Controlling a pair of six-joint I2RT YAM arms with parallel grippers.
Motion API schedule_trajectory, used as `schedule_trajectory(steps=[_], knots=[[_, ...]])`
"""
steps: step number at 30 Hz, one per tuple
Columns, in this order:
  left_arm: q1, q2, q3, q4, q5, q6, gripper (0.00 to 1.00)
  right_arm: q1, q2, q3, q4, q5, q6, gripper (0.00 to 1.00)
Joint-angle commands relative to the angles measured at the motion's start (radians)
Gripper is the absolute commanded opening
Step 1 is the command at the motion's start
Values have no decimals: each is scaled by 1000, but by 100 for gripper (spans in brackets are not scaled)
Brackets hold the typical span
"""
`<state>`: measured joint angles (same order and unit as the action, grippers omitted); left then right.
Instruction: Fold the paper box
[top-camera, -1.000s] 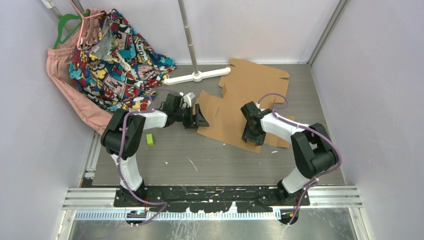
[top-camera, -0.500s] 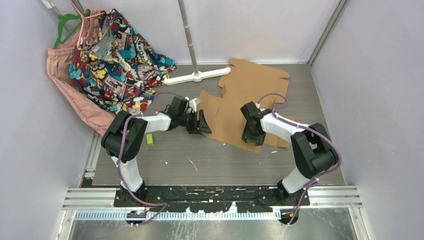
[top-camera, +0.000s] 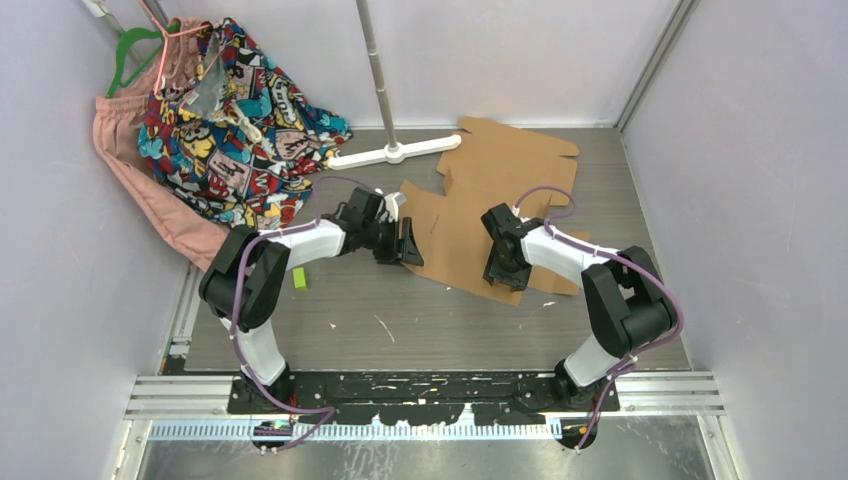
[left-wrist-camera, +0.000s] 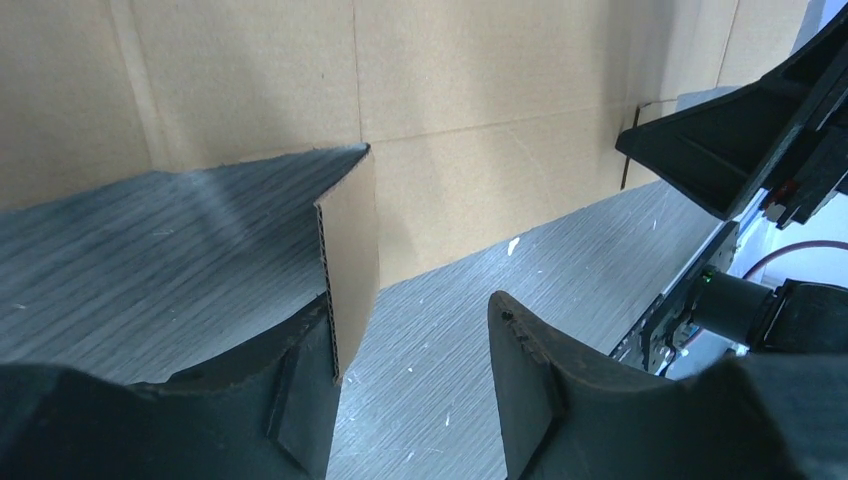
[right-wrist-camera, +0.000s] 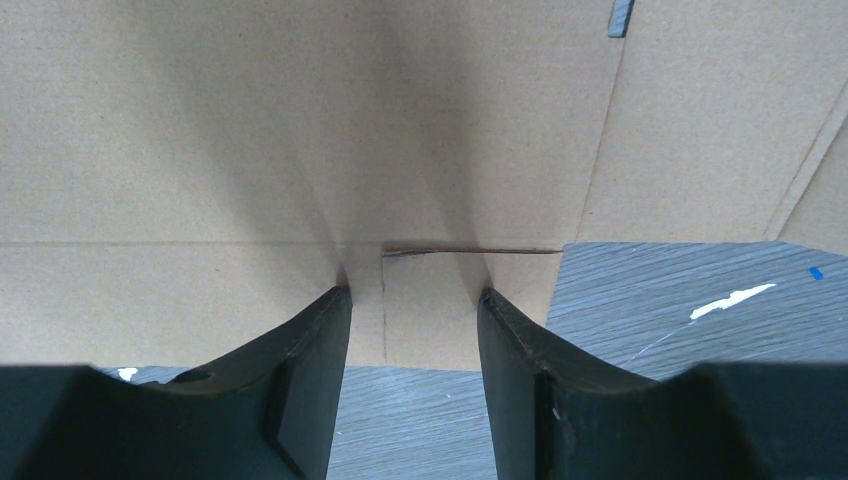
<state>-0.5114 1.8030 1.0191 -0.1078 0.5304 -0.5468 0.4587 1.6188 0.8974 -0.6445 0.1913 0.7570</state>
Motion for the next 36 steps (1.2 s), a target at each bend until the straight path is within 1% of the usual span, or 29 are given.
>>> schedule_trajectory(steps=[1, 7, 16, 26, 30, 36], knots=[[-3, -42, 67, -36, -20, 32, 54, 43, 98, -63, 252, -163, 50, 54], [-14, -25, 101, -34, -6, 22, 54, 43, 105, -61, 255, -164, 49, 54], [-66, 1, 125, -35, -13, 12, 54, 43, 117, -53, 256, -171, 45, 54], [-113, 57, 156, -38, -38, 12, 54, 44, 115, -53, 259, -172, 43, 54], [-124, 81, 163, -52, -72, 26, 54, 42, 115, -62, 269, -173, 44, 54], [-144, 110, 181, -74, -127, 48, 46, 43, 120, -71, 283, -178, 48, 54]])
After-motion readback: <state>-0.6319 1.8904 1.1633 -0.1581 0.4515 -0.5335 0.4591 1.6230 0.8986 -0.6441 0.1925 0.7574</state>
